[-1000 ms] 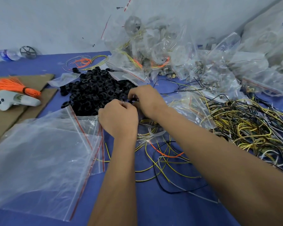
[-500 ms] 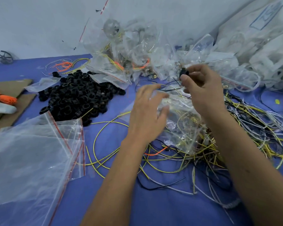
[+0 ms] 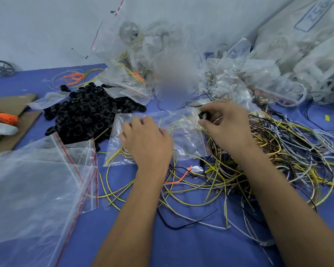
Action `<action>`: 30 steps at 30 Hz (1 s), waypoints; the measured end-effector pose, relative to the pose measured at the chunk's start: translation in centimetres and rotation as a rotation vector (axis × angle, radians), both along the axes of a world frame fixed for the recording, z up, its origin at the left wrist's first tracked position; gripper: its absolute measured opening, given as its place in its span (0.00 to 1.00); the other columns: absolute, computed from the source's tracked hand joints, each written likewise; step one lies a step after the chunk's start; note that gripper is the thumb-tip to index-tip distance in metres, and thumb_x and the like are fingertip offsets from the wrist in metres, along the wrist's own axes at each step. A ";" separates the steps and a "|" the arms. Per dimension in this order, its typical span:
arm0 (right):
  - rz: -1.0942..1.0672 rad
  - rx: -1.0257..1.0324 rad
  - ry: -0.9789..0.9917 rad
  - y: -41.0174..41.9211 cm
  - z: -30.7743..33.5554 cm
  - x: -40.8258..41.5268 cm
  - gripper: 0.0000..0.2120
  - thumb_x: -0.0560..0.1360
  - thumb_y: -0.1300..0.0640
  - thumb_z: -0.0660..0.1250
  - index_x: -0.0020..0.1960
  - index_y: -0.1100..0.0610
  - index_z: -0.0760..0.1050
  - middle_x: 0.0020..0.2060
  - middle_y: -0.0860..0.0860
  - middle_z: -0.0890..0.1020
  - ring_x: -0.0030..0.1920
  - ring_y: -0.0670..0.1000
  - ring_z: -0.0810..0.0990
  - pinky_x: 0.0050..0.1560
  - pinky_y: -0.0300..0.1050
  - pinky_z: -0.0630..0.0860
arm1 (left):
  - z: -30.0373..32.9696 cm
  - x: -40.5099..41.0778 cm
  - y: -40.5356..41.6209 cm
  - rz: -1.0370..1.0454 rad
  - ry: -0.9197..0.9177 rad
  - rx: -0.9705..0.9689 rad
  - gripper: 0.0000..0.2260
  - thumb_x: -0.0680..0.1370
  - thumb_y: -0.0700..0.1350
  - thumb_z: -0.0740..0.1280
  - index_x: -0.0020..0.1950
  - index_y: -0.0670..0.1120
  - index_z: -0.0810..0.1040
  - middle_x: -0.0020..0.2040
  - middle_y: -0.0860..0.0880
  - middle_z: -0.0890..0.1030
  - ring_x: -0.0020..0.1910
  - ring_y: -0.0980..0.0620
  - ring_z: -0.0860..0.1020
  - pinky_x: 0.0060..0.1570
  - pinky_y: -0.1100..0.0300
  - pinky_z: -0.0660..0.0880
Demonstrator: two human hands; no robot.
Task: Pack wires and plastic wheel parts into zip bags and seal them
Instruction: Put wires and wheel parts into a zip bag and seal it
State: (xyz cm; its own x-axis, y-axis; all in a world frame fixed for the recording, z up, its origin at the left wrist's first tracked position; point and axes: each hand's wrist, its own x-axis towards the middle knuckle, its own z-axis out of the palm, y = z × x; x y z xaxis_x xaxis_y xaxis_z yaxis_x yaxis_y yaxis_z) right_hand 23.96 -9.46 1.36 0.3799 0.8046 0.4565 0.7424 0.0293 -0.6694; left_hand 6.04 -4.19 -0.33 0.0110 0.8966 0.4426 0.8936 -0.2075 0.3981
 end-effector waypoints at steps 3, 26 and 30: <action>0.032 -0.045 0.040 0.2 -0.5 -0.1 0.13 0.70 0.60 0.79 0.53 0.52 0.85 0.39 0.43 0.83 0.36 0.40 0.81 0.44 0.31 0.76 | 0.2 1.1 -0.4 -0.336 -0.398 0.101 0.07 0.79 0.49 0.68 0.48 0.45 0.77 0.48 0.48 0.77 0.46 0.50 0.73 0.49 0.55 0.70; 0.513 0.032 0.631 -0.4 0.5 -3.4 0.04 0.86 0.64 0.56 0.58 0.62 0.68 0.53 0.65 0.81 0.55 0.59 0.84 0.54 0.54 0.83 | -0.4 2.0 -0.2 -0.332 -0.759 -0.277 0.07 0.76 0.40 0.69 0.40 0.49 0.78 0.36 0.50 0.82 0.38 0.49 0.82 0.43 0.46 0.80; 0.479 -0.061 0.461 -0.4 0.4 -3.4 0.02 0.85 0.63 0.58 0.57 0.61 0.68 0.52 0.59 0.82 0.51 0.53 0.83 0.50 0.52 0.83 | -0.2 2.0 -0.5 -0.306 -0.882 -0.181 0.08 0.76 0.39 0.68 0.38 0.49 0.76 0.33 0.54 0.79 0.33 0.56 0.77 0.37 0.59 0.76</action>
